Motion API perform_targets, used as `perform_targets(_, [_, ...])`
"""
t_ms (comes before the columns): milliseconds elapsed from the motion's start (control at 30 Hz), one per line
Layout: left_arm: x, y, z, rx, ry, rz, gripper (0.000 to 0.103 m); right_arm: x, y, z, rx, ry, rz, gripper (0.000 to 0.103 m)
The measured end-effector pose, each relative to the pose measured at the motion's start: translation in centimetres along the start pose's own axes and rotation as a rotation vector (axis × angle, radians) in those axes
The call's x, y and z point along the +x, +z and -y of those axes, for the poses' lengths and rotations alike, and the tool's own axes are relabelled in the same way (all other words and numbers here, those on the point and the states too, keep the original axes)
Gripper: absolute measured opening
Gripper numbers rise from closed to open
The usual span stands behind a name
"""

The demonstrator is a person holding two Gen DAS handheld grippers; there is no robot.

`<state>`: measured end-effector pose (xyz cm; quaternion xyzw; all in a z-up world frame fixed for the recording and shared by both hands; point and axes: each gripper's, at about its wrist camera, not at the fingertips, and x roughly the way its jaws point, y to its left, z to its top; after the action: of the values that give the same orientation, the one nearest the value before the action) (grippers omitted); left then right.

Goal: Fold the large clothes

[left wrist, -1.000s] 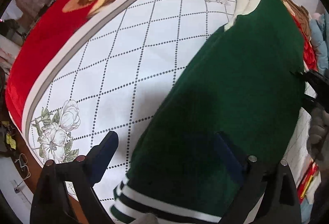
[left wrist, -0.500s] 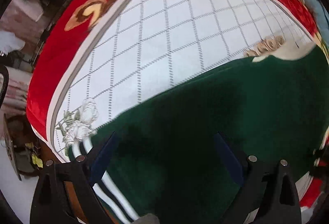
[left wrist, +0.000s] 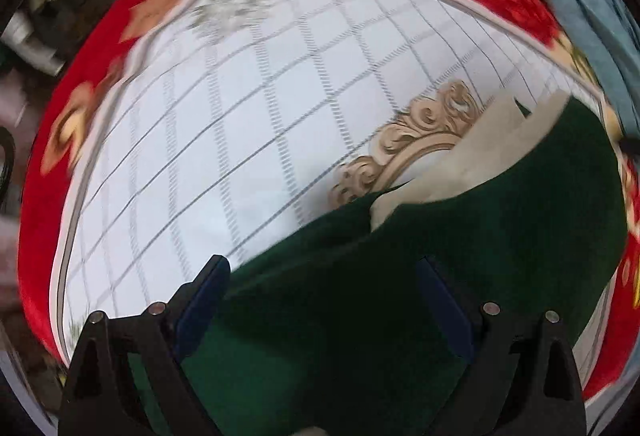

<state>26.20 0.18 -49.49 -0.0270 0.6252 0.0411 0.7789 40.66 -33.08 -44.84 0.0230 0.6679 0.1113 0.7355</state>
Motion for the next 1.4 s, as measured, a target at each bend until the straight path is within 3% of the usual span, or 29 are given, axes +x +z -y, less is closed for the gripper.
perform_targets(133, [3.2,1.5,0.8,0.061,-0.084,-0.067,0.094,4.6,6.3,-2.4,-0.142,-0.025,-0.091,0.083])
perform_targets(167, [3.7,1.4,0.8,0.06,-0.102,-0.077,0.093,5.8,6.5,-2.1,-0.164,-0.021,-0.143,0.076])
perform_targets(200, [4.0,1.4,0.7,0.055,-0.127,-0.076,0.075,7.4,7.1,-2.9,-0.171,-0.004,-0.2,0.044])
perform_targets(233, [4.3,1.3,0.7,0.058,-0.18,-0.077,0.043,8.4,7.4,-3.4,-0.163,0.004,-0.236,0.027])
perform_targets(267, [4.2,1.2,0.9,0.057,-0.222,-0.077,0.028,8.5,7.3,-3.7,-0.167,-0.013,-0.24,0.019])
perform_targets(300, [3.9,1.0,1.1,0.061,-0.224,-0.069,0.021,8.0,6.0,-4.4,-0.188,-0.015,-0.224,0.011])
perform_targets(333, [3.2,0.7,1.7,0.087,-0.187,-0.039,0.018,7.2,5.9,-4.9,-0.206,-0.019,-0.193,0.011])
perform_targets(400, [2.2,0.3,1.8,0.103,-0.17,-0.006,0.016,4.8,5.5,-6.0,-0.227,-0.02,-0.122,0.01])
perform_targets(500, [0.6,0.1,0.1,0.034,-0.205,0.029,0.014,1.0,5.6,-6.6,-0.205,0.03,-0.035,0.01])
perform_targets(633, [0.0,0.8,-2.1,-0.057,-0.224,0.035,0.014,0.0,6.4,-9.6,-0.262,0.05,0.023,0.01])
perform_targets(800, [3.6,2.0,-4.1,-0.138,-0.195,-0.013,0.014,4.6,10.1,-14.3,-0.298,0.05,0.001,0.01])
perform_targets(967, [5.6,2.5,-5.5,-0.161,-0.194,-0.037,0.015,12.5,13.8,-18.8,-0.367,-0.004,-0.066,0.01])
perform_targets(1067, [5.1,3.0,-5.9,-0.166,-0.177,-0.056,0.023,16.7,14.8,-19.4,-0.35,-0.016,-0.13,0.012])
perform_targets(1167, [3.7,3.5,-6.1,-0.175,-0.161,-0.067,0.033,13.7,15.1,-17.0,-0.218,0.092,-0.103,0.015])
perform_targets(1200, [3.1,3.6,-6.1,-0.175,-0.158,-0.049,0.036,11.8,14.9,-15.5,-0.167,0.142,-0.072,0.024])
perform_targets(1233, [2.3,3.7,-6.0,-0.173,-0.156,-0.028,0.05,9.7,14.4,-13.6,-0.111,0.184,-0.038,0.034])
perform_targets(1267, [1.6,3.8,-6.0,-0.175,-0.155,-0.011,0.062,8.2,13.9,-12.2,-0.071,0.208,-0.011,0.065])
perform_targets(1300, [1.0,3.9,-5.9,-0.182,-0.162,0.005,0.087,5.9,12.8,-9.7,-0.011,0.223,0.035,0.091])
perform_targets(1400, [-0.3,4.2,-5.2,-0.195,-0.165,0.041,0.093,1.4,8.7,-2.3,0.161,0.173,0.119,0.095])
